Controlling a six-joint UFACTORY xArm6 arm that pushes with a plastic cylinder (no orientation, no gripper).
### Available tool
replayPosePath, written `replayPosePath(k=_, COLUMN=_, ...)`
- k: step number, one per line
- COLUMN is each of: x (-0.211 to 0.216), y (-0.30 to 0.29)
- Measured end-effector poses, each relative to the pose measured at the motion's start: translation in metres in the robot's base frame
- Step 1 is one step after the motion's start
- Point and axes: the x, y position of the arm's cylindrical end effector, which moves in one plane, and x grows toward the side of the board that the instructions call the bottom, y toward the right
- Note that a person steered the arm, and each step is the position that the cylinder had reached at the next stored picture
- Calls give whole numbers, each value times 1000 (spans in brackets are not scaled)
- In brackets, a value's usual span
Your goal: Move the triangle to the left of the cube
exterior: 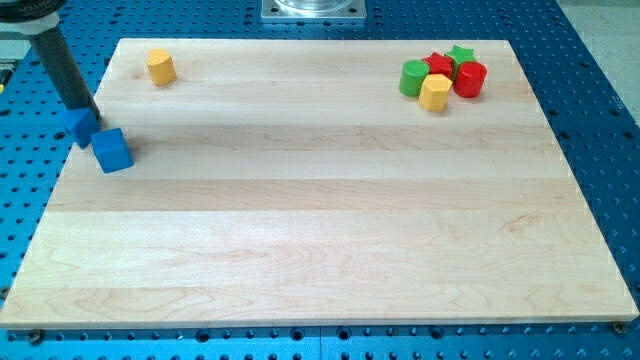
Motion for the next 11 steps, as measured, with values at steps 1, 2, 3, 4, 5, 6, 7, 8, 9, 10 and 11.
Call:
replayPosePath(k=1, x=19, y=33)
replayPosePath(k=2, x=-28, y=23)
replayPosePath(k=3, x=-34, y=-11)
replayPosePath(k=4, x=-27, y=-12)
replayPosePath(k=5, x=51, y=-11)
replayPosePath(k=6, x=86, y=-11)
replayPosePath(k=7, x=110, y=-7)
replayPosePath(k=8, x=143, y=-1)
replayPosePath(k=9, x=118, y=35)
replayPosePath(k=10, x=60, y=35)
replayPosePath(k=11, x=87, y=8)
